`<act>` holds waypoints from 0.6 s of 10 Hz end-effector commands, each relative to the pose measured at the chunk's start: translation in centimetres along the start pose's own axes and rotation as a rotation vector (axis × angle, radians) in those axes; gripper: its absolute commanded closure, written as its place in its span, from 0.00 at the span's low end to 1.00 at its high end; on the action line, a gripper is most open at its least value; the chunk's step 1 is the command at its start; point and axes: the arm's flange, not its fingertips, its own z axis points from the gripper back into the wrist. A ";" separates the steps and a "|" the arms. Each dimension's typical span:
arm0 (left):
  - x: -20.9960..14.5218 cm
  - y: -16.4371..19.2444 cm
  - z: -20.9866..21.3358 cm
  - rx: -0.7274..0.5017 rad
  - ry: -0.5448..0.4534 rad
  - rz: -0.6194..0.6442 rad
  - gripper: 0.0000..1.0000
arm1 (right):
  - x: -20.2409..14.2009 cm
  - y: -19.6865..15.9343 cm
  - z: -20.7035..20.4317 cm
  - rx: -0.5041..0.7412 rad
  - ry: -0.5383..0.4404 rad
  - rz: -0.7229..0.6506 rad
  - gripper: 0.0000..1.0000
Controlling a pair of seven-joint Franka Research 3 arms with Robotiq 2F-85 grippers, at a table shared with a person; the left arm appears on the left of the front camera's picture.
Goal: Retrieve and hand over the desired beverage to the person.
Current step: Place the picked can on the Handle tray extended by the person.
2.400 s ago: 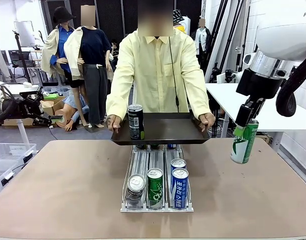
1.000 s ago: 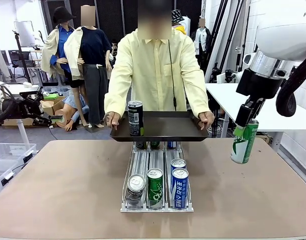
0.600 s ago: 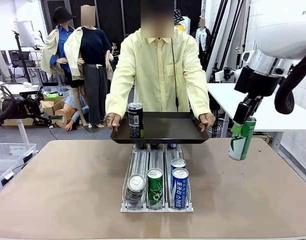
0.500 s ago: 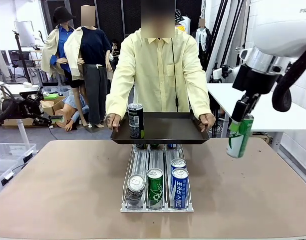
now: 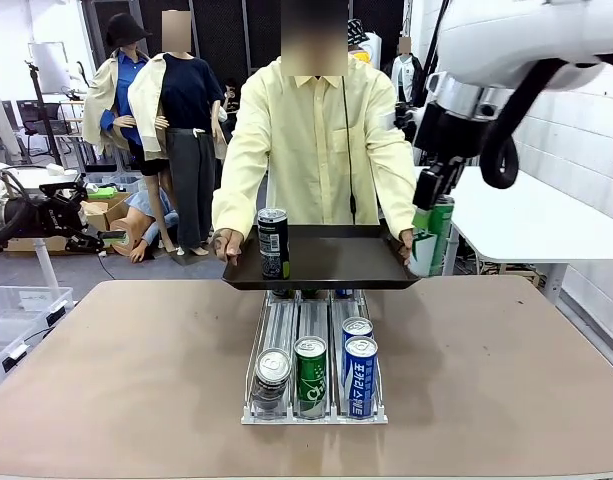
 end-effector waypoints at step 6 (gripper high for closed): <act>-0.1 -0.2 0.1 0.010 -0.005 -0.003 0.00 | 10.8 -2.5 -1.7 -0.063 0.026 0.089 1.00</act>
